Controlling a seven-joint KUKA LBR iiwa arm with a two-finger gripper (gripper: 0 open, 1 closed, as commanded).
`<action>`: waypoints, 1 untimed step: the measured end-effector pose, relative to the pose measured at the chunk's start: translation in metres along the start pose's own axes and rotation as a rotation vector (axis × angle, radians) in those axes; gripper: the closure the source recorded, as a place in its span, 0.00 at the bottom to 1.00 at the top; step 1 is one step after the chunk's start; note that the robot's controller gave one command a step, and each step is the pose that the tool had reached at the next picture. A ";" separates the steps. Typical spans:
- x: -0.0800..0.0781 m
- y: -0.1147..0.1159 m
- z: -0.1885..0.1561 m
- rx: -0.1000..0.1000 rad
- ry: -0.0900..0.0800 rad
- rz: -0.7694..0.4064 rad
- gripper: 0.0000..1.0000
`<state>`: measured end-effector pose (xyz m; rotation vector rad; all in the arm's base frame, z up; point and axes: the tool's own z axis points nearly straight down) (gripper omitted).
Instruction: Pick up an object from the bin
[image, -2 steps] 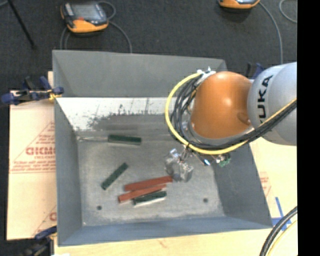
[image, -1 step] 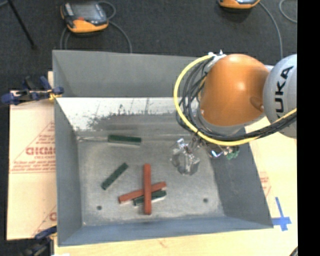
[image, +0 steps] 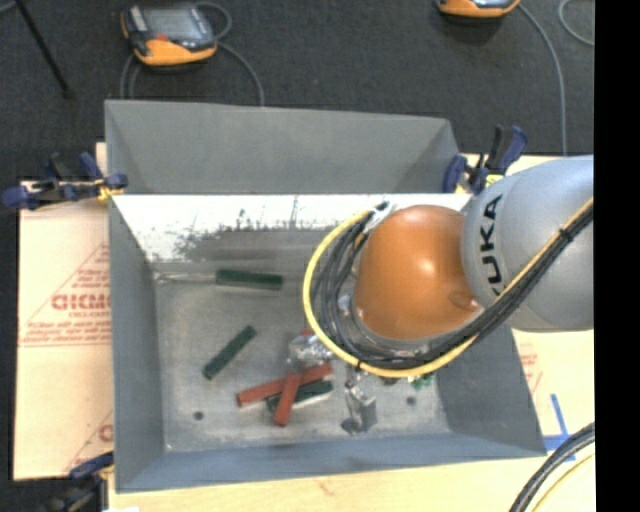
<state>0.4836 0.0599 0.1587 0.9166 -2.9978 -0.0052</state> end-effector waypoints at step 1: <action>-0.002 -0.003 -0.004 0.005 -0.008 0.003 0.00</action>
Offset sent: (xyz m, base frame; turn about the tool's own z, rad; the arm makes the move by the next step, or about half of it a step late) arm 0.0197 -0.0196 -0.0763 0.1330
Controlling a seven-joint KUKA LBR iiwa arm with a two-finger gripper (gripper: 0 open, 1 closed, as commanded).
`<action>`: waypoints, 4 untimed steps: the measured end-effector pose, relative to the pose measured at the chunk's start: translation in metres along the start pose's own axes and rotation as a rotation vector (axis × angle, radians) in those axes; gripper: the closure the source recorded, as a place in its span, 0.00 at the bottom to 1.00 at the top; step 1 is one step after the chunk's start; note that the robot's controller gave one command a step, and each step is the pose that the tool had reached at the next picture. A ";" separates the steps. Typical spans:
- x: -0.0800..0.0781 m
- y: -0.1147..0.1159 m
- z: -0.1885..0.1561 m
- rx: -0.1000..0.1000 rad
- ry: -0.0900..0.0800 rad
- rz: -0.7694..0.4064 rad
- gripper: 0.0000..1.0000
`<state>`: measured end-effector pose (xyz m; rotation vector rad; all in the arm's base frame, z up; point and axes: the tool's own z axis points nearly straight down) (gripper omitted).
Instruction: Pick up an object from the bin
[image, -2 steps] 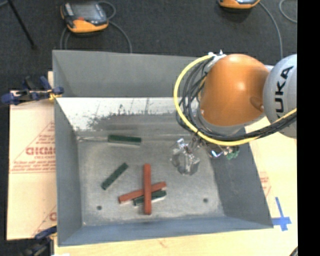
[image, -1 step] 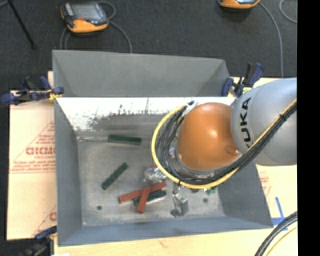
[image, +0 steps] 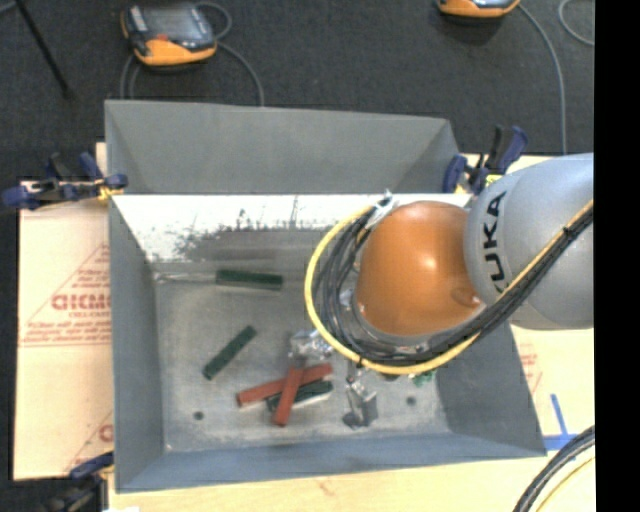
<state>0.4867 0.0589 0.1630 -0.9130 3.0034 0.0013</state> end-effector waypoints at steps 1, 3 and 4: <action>-0.004 -0.014 0.043 0.003 -0.006 0.072 0.00; -0.044 -0.038 0.088 0.000 0.003 -0.145 1.00; -0.064 -0.046 -0.065 0.004 -0.004 -0.190 1.00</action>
Offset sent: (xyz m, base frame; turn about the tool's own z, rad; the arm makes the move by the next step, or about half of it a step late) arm 0.0555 -0.0069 -0.0930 -0.1456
